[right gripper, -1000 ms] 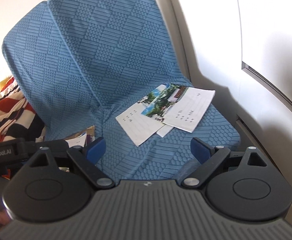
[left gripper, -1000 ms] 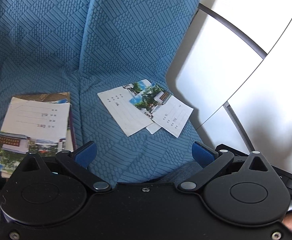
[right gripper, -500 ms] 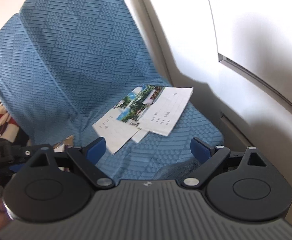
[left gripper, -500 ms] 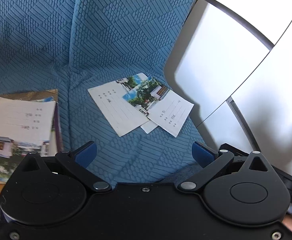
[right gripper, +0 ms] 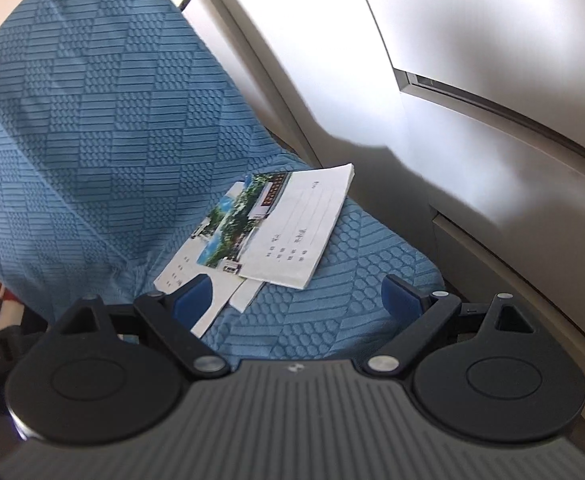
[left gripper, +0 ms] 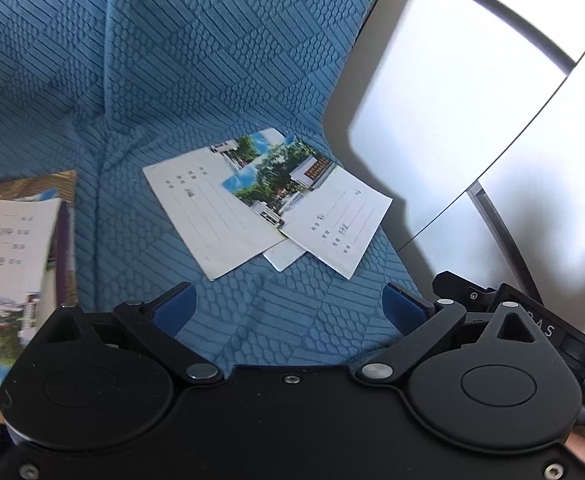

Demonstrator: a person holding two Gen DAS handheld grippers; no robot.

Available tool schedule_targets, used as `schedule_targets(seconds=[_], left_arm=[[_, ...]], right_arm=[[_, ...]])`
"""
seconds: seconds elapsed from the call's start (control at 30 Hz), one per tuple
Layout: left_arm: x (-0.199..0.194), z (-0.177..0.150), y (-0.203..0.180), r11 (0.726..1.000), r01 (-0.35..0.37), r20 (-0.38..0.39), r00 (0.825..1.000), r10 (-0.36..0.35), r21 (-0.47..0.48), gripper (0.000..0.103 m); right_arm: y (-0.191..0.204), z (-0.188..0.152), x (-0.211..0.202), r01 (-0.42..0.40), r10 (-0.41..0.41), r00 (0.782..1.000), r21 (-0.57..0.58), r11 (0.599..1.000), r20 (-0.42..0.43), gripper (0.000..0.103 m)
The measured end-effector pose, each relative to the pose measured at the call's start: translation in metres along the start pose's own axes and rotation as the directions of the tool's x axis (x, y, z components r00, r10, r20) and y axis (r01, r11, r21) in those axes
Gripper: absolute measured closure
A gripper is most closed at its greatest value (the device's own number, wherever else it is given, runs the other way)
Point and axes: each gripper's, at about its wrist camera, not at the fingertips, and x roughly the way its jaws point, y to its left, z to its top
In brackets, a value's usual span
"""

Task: Organize objects
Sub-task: 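Move the left tool toward the remaining photo booklets on the seat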

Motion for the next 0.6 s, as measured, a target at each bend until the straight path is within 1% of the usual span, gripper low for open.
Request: schedule_targets(seconds=[0.2, 0.23, 0.27, 0.33, 0.47, 0.53, 0.6], left_arm=[[0.038, 0.006, -0.005, 1.0, 0.013, -0.032, 0.999, -0.013, -0.011, 0.007], [0.044, 0.007, -0.006, 1.0, 0.018, -0.038, 0.999, -0.018, -0.015, 0.007], [0.051, 0.009, -0.008, 1.0, 0.024, -0.043, 0.999, -0.024, -0.018, 0.008], [0.062, 0.012, -0.01, 0.999, 0.038, -0.051, 0.998, -0.039, -0.024, 0.009], [0.088, 0.016, -0.013, 0.996, 0.072, -0.075, 0.994, -0.076, -0.046, 0.014], [0.102, 0.018, -0.011, 0.993, 0.094, -0.097, 0.99, -0.101, -0.078, 0.015], [0.113, 0.018, -0.008, 0.984, 0.133, -0.106, 0.984, -0.145, -0.119, 0.015]], right_arm=[[-0.025, 0.013, 0.021, -0.001, 0.001, 1.0, 0.031, 1.0, -0.02, 0.012], [-0.028, 0.016, 0.025, 0.003, -0.002, 1.0, 0.031, 1.0, -0.023, 0.015], [-0.03, 0.019, 0.029, 0.011, -0.01, 0.999, 0.024, 1.0, -0.031, 0.022], [-0.035, 0.025, 0.04, 0.014, -0.014, 0.998, 0.016, 1.0, -0.053, 0.024], [-0.036, 0.037, 0.059, -0.007, 0.005, 0.997, -0.022, 1.0, -0.076, 0.024], [-0.035, 0.044, 0.069, -0.021, 0.018, 0.996, -0.036, 0.999, -0.085, 0.025], [-0.033, 0.052, 0.081, -0.028, 0.023, 0.994, -0.038, 0.999, -0.11, 0.026]])
